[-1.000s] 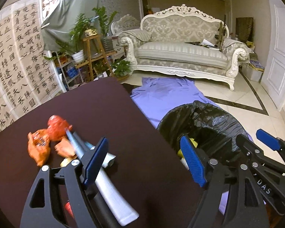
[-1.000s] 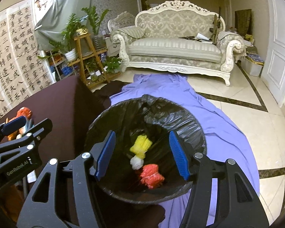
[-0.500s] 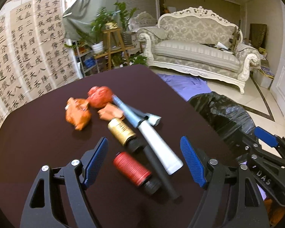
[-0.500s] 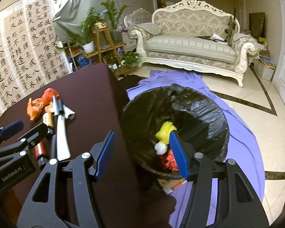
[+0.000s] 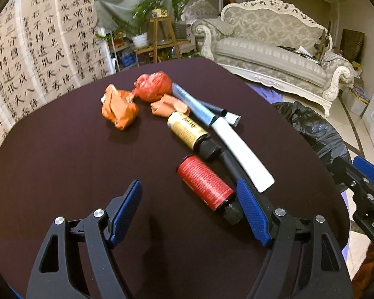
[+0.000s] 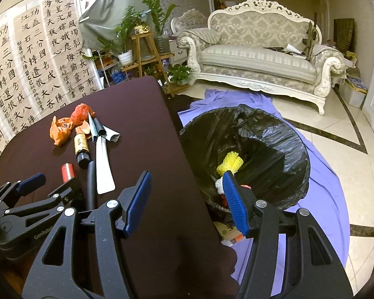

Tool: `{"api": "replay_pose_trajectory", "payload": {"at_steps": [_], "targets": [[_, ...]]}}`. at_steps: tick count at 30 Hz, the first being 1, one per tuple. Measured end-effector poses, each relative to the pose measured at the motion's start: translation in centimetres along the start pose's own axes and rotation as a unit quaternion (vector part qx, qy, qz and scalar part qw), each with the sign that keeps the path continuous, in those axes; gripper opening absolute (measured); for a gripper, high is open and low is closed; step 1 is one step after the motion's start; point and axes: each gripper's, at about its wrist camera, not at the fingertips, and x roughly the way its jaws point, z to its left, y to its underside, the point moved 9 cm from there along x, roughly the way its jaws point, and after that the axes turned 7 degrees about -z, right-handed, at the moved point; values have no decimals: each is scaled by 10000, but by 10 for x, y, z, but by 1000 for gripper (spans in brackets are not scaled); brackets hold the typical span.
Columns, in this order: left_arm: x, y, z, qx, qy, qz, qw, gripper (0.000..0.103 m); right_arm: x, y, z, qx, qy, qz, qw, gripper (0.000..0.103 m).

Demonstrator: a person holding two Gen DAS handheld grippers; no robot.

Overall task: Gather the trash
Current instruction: 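Move both open grippers back over the remaining trash, then grasp the red cylinder upright with the left gripper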

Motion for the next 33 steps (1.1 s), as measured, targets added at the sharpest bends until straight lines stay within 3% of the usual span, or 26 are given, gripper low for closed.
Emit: {"api": "replay_pose_trajectory", "payload": {"at_steps": [10, 19, 25, 33], "targets": [[6, 6, 15, -288, 142, 275, 9991, 75, 8, 2, 11, -44, -120, 99, 9999, 58], [8, 4, 13, -56, 265, 248, 9993, 25, 13, 0, 26, -164, -247, 147, 9995, 58], [8, 1, 30, -148, 250, 225, 9993, 25, 18, -1, 44, -322, -367, 196, 9986, 58], [4, 1, 82, -237, -239, 114, 9994, 25, 26, -11, 84, -600, -672, 220, 9957, 58]]}}
